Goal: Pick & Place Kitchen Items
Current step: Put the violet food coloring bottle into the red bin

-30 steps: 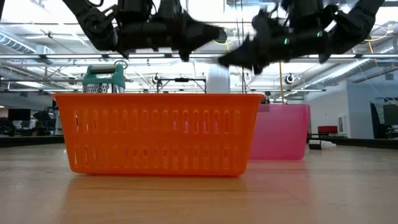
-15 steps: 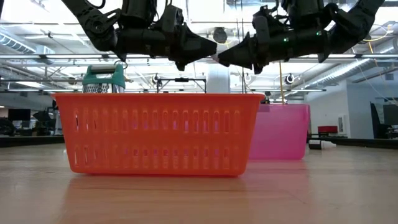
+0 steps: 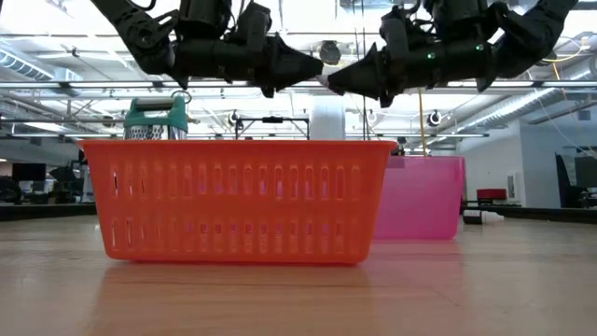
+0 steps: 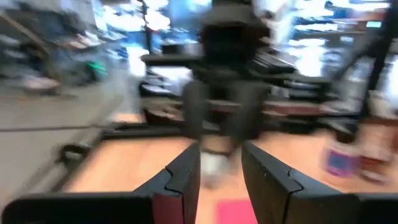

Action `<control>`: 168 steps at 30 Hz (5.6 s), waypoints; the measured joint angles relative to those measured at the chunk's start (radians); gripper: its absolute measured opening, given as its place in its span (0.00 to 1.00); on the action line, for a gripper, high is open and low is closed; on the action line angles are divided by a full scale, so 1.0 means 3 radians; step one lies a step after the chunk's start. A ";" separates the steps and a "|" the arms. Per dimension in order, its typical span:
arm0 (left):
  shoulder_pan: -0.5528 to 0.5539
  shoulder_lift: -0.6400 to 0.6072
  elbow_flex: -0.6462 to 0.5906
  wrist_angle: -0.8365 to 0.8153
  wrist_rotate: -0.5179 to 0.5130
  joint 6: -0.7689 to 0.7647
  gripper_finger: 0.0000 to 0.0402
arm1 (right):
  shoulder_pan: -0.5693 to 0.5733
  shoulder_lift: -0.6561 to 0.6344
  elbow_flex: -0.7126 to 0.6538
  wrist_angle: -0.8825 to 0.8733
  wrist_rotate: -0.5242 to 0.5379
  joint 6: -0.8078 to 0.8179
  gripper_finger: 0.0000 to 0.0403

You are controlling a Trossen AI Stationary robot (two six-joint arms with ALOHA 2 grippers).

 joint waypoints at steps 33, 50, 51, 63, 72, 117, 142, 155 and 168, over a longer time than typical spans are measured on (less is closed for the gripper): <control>-0.0134 -0.0065 -0.0004 -0.0211 0.0010 -0.0050 0.30 | 0.0002 0.0000 0.0004 0.0061 -0.0062 0.0061 0.11; -0.0134 -0.0065 -0.0004 -0.0191 0.0011 -0.0061 0.30 | 0.0011 0.0000 0.0003 0.0083 -0.0062 0.0033 0.11; -0.0134 -0.0065 -0.0004 -0.0191 0.0011 -0.0061 0.30 | 0.0012 0.0000 0.0003 0.0087 -0.0062 0.0031 0.11; -0.0141 0.0020 -0.0001 -0.0103 0.0011 -0.0070 0.30 | 0.0012 0.0001 0.0001 0.0088 -0.0061 0.0025 0.11; -0.0147 0.0044 0.0000 -0.0005 0.0015 -0.0014 0.21 | 0.0012 0.0001 0.0000 0.0079 -0.0064 0.0024 0.11; -0.0098 -0.0650 0.0000 -0.1662 -0.1072 0.0110 0.04 | 0.0014 -0.0386 0.0003 -0.0576 -0.0041 -0.0033 0.26; 0.0107 0.0429 0.1488 -0.3898 -0.1176 0.0485 0.04 | 0.0017 -0.0394 0.0001 -0.0695 -0.0047 -0.0005 0.25; 0.0143 0.0925 0.1896 -0.4210 -0.1120 0.0615 0.04 | 0.0017 -0.0394 0.0001 -0.0789 -0.0048 -0.0005 0.25; 0.0248 0.1021 0.1900 -0.4192 -0.1109 0.0610 0.15 | 0.0017 -0.0394 0.0001 -0.0811 -0.0047 -0.0012 0.25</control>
